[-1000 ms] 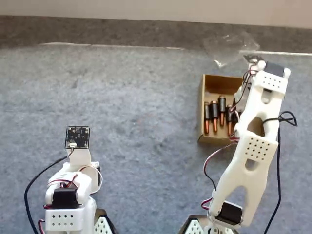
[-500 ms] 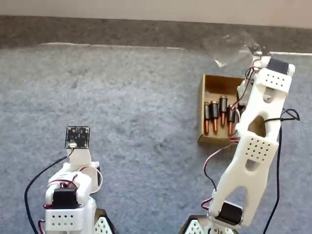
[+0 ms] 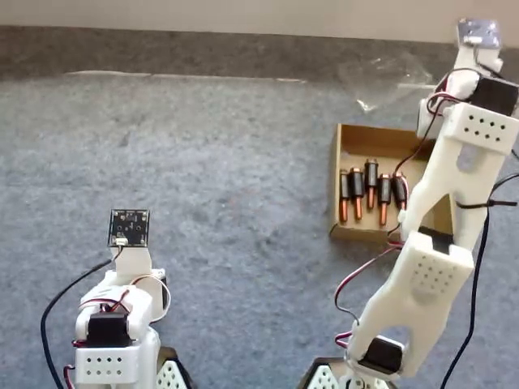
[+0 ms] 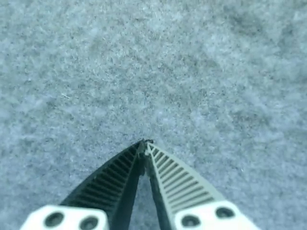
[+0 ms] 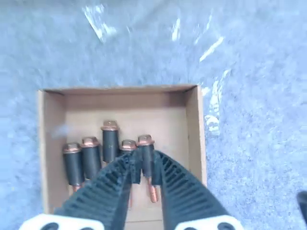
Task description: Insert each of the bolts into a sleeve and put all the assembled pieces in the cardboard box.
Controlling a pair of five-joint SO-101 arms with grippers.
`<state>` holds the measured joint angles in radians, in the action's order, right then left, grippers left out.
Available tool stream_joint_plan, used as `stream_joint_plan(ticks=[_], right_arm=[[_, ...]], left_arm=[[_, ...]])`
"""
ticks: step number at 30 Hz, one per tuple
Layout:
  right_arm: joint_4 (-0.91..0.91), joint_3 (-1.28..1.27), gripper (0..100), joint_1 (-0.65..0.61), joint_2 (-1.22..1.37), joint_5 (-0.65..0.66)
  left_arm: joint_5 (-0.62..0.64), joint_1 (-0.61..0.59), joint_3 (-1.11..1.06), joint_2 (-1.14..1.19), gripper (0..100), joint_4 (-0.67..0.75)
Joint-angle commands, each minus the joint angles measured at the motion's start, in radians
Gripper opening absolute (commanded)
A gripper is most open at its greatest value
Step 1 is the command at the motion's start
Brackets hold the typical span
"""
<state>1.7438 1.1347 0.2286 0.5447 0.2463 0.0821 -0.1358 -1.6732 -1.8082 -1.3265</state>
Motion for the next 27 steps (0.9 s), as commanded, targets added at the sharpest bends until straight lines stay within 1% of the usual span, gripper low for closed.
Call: stream_joint_plan(ticks=[1,6,11,16,22,27], right_arm=[[0.019,0.025,0.5,-0.056,-0.15,-0.034],[0.019,-0.159,0.5,-0.143,-0.331,-0.034],[0.018,-0.406,0.5,-0.243,-0.573,-0.034],[0.016,-0.57,0.5,-0.32,-0.802,-0.034],[0.016,-0.766,0.5,-0.384,-1.0,-0.034],[0.015,-0.908,0.5,-0.39,-1.119,-0.029]], left_arm=[[0.011,-0.007,-0.022,-0.007,1,-0.003],[0.011,-0.007,-0.022,-0.007,1,-0.003],[0.011,-0.007,-0.022,-0.007,1,-0.003],[0.011,-0.007,-0.022,-0.007,1,-0.003],[0.011,-0.007,-0.022,-0.007,1,-0.003],[0.011,-0.007,-0.022,-0.007,1,-0.003]])
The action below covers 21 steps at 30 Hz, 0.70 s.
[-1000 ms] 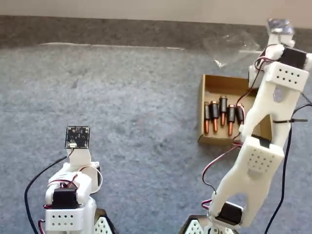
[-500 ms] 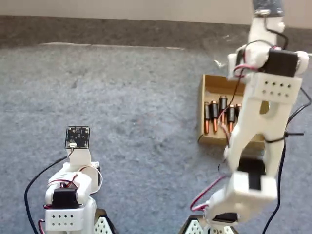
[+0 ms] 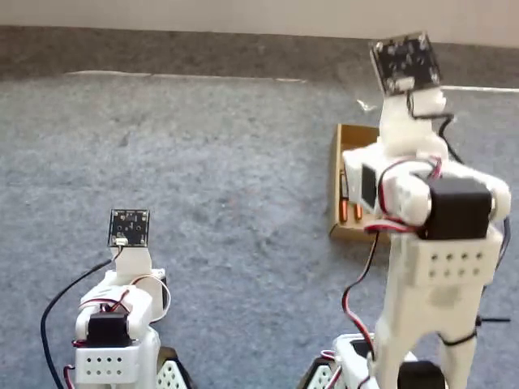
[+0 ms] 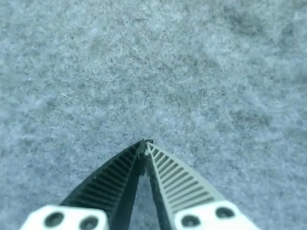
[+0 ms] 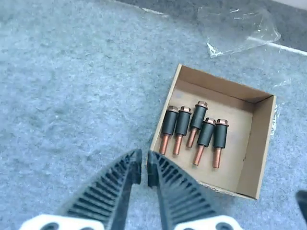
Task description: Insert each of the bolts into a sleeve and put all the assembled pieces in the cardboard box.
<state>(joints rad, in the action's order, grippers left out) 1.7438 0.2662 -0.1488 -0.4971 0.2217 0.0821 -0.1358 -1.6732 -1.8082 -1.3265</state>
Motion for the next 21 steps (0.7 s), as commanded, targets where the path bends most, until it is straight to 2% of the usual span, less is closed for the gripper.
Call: stream_joint_plan(ticks=[1,10,21], right_arm=[[0.015,-0.062,0.5,-0.013,-0.102,-0.005],[0.008,-0.269,0.5,-0.008,-0.341,-0.005],[-0.2,-0.722,0.9,-0.008,-0.699,-0.005]], left_arm=[[0.011,-0.007,-0.022,-0.007,1,-0.003],[0.011,-0.007,-0.022,-0.007,1,-0.003],[0.011,-0.007,-0.022,-0.007,1,-0.003]])
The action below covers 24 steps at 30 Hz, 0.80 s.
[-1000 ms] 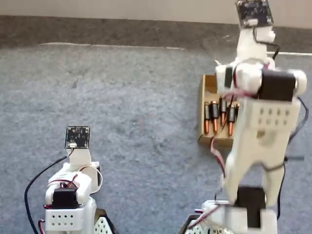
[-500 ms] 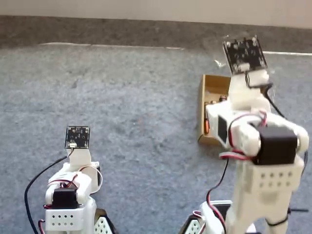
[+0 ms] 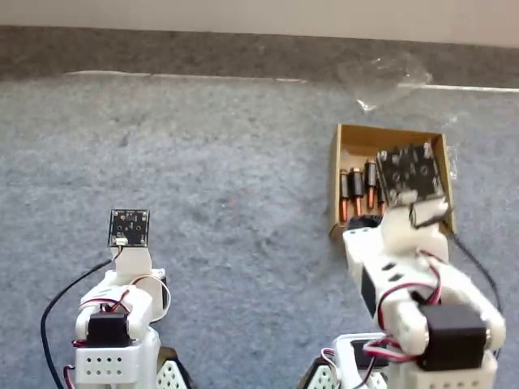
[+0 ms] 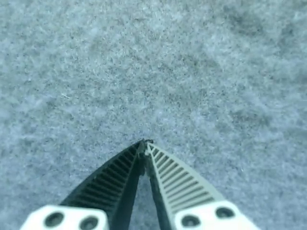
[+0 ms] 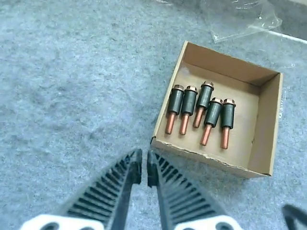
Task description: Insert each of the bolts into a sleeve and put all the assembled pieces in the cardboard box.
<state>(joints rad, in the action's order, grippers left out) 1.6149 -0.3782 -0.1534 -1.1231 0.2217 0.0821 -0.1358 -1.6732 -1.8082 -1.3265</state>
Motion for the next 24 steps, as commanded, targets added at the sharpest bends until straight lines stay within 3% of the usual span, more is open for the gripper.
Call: stream_joint_plan(ticks=[1,12,19,24], right_arm=[[-0.084,-0.111,0.9,-0.004,-0.101,-0.005],[-0.147,-0.349,0.9,-0.001,-0.375,-0.005],[-0.182,-0.437,0.9,0.143,-0.512,-0.003],[-0.211,-0.519,0.9,0.171,-0.607,-0.003]], left_arm=[[0.011,-0.007,-0.022,-0.007,1,-0.003],[0.011,-0.007,-0.022,-0.007,1,-0.003],[0.011,-0.007,-0.022,-0.007,1,-0.003],[0.011,-0.007,-0.022,-0.007,1,-0.003]])
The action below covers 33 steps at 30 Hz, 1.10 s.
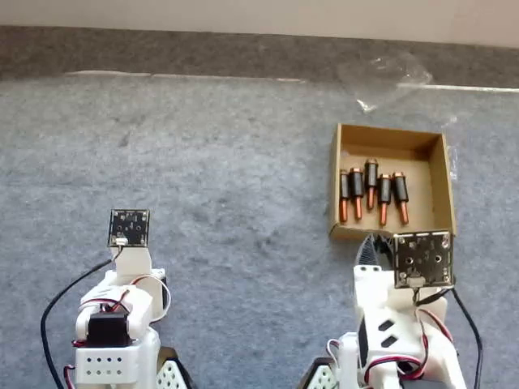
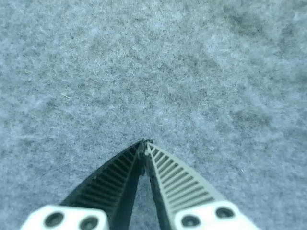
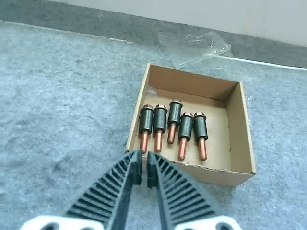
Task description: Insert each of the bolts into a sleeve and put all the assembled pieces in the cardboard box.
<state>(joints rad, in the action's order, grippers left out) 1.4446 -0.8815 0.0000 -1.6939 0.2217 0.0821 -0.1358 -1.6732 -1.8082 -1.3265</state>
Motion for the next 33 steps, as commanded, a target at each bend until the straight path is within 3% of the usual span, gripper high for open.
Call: stream_joint_plan(ticks=[1,7,18,25,33], right_arm=[[-0.041,-0.027,0.9,0.016,-0.051,-0.003],[-0.044,-0.085,0.9,0.013,-0.105,-0.002],[-0.216,-0.329,0.9,0.012,-0.14,-0.002],[-0.239,-0.44,0.9,-0.117,-0.142,-0.009],[-0.251,-0.591,0.9,-0.122,-0.142,-0.005]], left_arm=[[0.011,-0.007,-0.022,-0.007,1,-0.003],[0.011,-0.007,-0.022,-0.007,1,-0.003],[0.011,-0.007,-0.022,-0.007,1,-0.003],[0.011,-0.007,-0.022,-0.007,1,-0.003],[0.011,-0.007,-0.022,-0.007,1,-0.003]])
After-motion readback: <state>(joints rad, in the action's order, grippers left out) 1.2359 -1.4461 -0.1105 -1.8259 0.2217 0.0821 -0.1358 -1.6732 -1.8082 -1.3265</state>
